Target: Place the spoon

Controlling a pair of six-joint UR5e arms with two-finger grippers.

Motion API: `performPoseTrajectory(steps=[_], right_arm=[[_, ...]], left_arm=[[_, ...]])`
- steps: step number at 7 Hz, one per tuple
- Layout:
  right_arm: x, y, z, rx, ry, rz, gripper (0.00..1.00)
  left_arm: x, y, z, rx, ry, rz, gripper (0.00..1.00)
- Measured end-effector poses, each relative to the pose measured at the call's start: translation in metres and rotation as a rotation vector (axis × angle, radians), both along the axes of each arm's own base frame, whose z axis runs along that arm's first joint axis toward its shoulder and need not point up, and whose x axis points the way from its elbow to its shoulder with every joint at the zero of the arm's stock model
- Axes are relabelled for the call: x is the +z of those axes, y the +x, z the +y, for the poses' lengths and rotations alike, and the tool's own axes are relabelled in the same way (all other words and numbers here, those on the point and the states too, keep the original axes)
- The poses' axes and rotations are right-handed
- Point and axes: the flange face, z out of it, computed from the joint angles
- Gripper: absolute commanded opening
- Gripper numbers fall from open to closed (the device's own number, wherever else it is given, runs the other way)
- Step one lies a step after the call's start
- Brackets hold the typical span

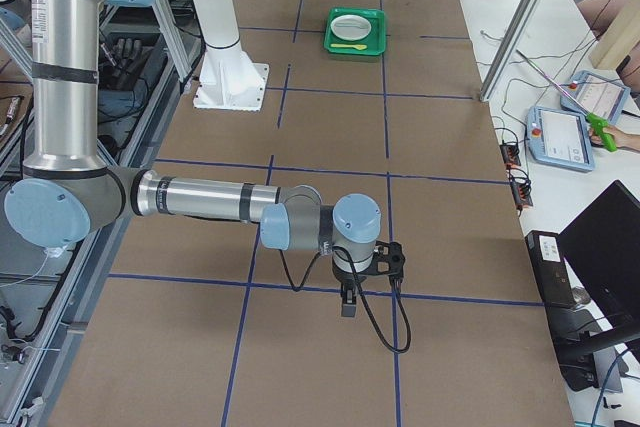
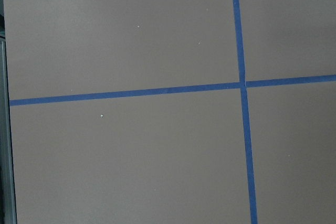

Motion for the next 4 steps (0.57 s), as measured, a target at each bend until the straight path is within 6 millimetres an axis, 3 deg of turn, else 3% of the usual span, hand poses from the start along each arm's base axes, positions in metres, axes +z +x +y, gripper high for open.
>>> performPoseTrajectory(steps=[4], right_arm=[[0.0,0.0,0.0,0.0,0.001,0.0,1.0]], left_arm=[[-0.017,0.0,-0.008,0.007,0.068,-0.001,1.0]])
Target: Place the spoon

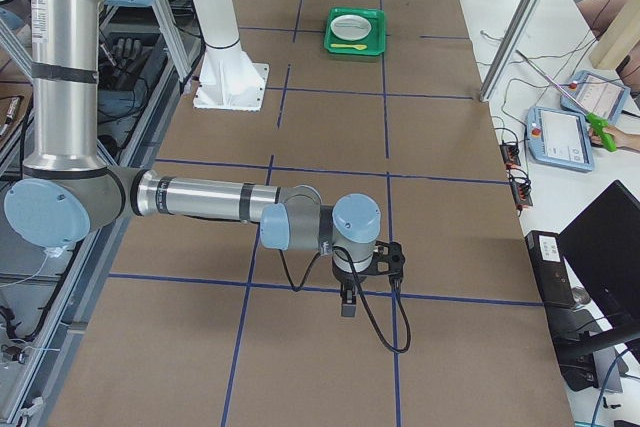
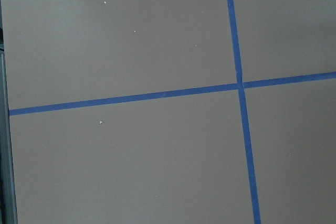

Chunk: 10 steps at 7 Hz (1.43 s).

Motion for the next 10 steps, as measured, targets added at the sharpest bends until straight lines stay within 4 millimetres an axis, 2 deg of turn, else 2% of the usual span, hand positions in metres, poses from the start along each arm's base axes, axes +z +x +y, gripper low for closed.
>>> performPoseTrajectory(steps=[2,10], right_arm=[[0.0,0.0,0.0,0.0,0.0,0.0,1.0],[0.0,0.0,0.0,0.0,0.0,0.0,1.0]], left_arm=[[-0.0068,0.0027,-0.0024,0.007,0.017,-0.001,1.0],[-0.0084,0.0088,-0.0038,0.02,0.018,-0.002,1.0]])
